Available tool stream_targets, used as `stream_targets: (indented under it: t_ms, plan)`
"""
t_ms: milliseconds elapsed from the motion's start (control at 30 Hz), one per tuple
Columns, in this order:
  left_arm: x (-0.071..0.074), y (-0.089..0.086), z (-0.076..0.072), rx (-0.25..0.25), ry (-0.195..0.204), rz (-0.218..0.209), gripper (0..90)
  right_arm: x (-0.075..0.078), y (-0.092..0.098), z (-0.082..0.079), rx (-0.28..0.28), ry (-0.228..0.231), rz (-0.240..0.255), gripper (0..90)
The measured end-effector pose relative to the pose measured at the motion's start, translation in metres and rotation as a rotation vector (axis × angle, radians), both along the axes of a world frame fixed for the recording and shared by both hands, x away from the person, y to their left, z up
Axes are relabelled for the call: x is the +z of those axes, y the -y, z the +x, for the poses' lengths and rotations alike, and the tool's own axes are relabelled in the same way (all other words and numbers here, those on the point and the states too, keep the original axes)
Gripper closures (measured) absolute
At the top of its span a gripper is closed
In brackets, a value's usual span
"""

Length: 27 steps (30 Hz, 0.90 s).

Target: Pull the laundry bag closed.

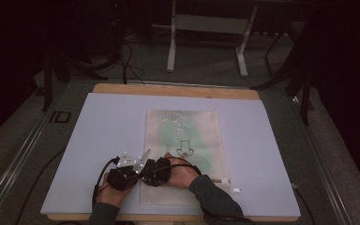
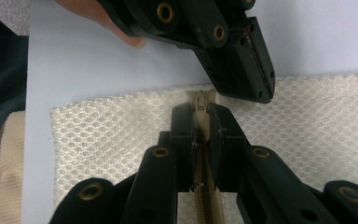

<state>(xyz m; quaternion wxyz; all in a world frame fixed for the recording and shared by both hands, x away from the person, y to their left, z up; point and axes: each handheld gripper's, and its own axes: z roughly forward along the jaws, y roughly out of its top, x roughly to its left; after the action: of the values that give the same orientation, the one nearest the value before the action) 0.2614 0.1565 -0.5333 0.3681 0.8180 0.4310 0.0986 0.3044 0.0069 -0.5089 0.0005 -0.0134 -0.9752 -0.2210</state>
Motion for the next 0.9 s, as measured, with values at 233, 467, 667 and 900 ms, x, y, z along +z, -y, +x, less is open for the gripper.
stream_targets:
  t_ms: [233, 467, 667, 900]
  plan:
    - [-0.0003, -0.0007, 0.0008, 0.005, -0.008, -0.008, 89.3, 0.0009, 0.0019, 0.0000, 0.002, 0.000, -0.007, 81.8]
    - [-0.0001, -0.0023, 0.0025, 0.006, -0.027, -0.016, 89.4, 0.0015, 0.0047, 0.0012, 0.002, -0.006, -0.008, 82.0]
    - [0.0000, -0.0018, 0.0018, 0.007, -0.023, -0.012, 89.4, 0.0021, 0.0041, -0.0003, 0.005, 0.005, -0.023, 82.0]
    - [0.0001, -0.0016, 0.0019, 0.007, -0.024, -0.011, 89.4, 0.0022, 0.0070, -0.0009, 0.003, 0.007, -0.024, 81.9]
